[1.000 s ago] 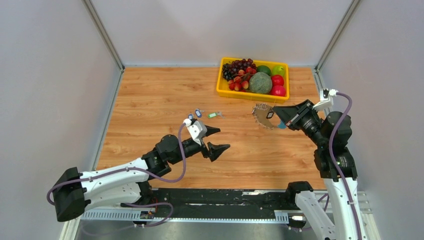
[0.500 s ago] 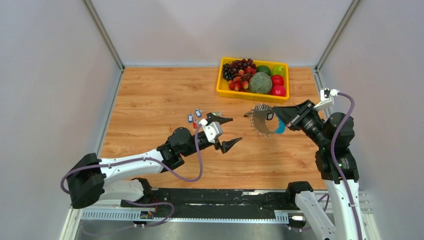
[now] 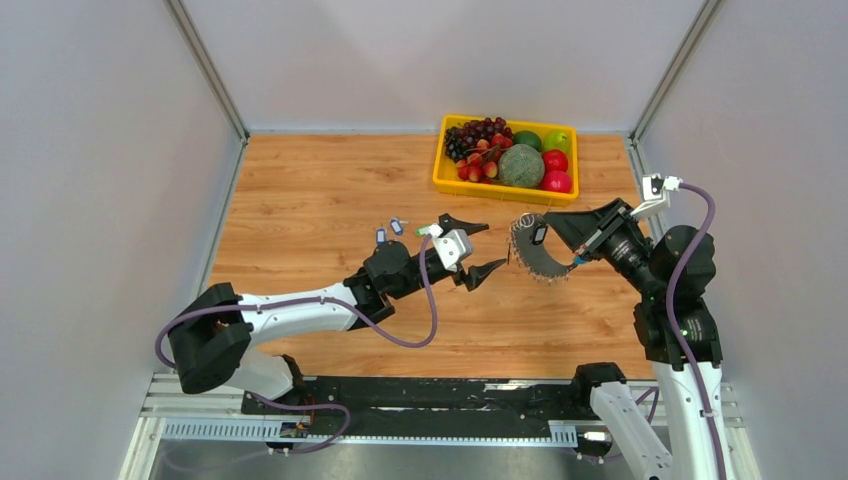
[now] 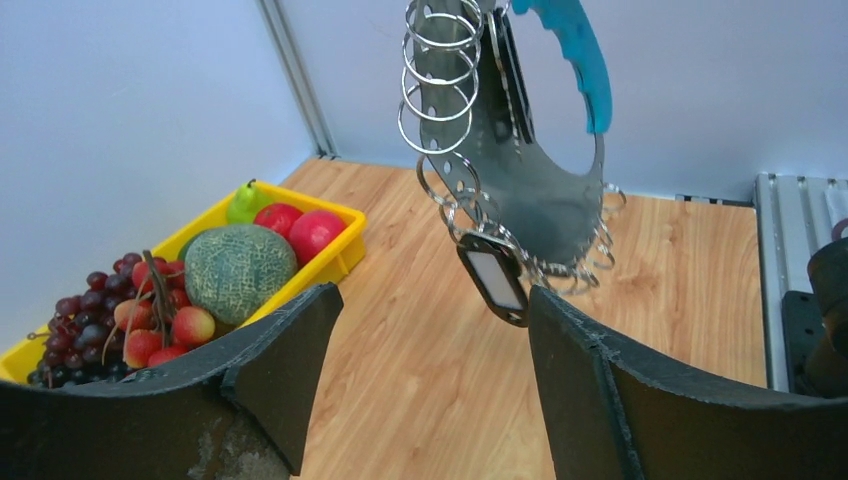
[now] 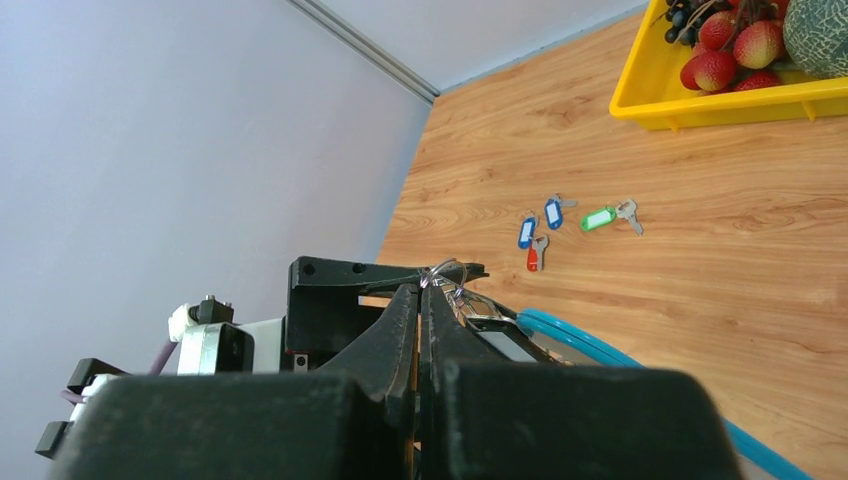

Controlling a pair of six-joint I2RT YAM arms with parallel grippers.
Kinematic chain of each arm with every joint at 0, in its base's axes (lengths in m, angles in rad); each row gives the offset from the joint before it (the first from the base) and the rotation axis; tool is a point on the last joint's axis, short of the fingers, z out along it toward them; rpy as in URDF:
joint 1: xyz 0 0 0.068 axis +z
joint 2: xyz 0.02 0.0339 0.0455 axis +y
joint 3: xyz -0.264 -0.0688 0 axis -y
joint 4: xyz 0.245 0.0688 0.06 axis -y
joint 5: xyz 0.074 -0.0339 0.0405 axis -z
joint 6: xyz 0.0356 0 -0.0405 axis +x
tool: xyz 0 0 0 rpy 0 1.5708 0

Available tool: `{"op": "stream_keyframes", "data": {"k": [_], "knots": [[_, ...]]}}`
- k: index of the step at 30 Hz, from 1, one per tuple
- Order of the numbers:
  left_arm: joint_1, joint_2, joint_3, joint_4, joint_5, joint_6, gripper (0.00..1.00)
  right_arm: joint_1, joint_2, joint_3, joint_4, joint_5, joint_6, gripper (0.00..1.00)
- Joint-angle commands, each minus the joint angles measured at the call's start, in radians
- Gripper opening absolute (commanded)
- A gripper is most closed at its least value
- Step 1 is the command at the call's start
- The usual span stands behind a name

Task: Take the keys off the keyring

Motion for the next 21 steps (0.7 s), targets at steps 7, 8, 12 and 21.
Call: {"op": "stream_keyframes", "data": {"k": [7, 8, 12, 21], "knots": [[-0.006, 0.036, 0.074, 0.065, 0.04, -0.007, 0.59, 0.003, -0.009, 0.048, 0.062, -0.036, 0.026, 0.0], [-0.006, 0.037, 0.074, 0.065, 0.045, -0.007, 0.57, 0.003, -0.009, 0.047, 0.064, -0.036, 0.027, 0.0], [-0.006, 0.044, 0.081, 0.058, 0.053, -0.003, 0.55, 0.003, -0.009, 0.042, 0.069, -0.039, 0.03, 0.0], [-0.006, 0.066, 0.102, 0.058, 0.06, -0.013, 0.5, 0.003, -0.008, 0.039, 0.073, -0.044, 0.034, 0.0]]}}
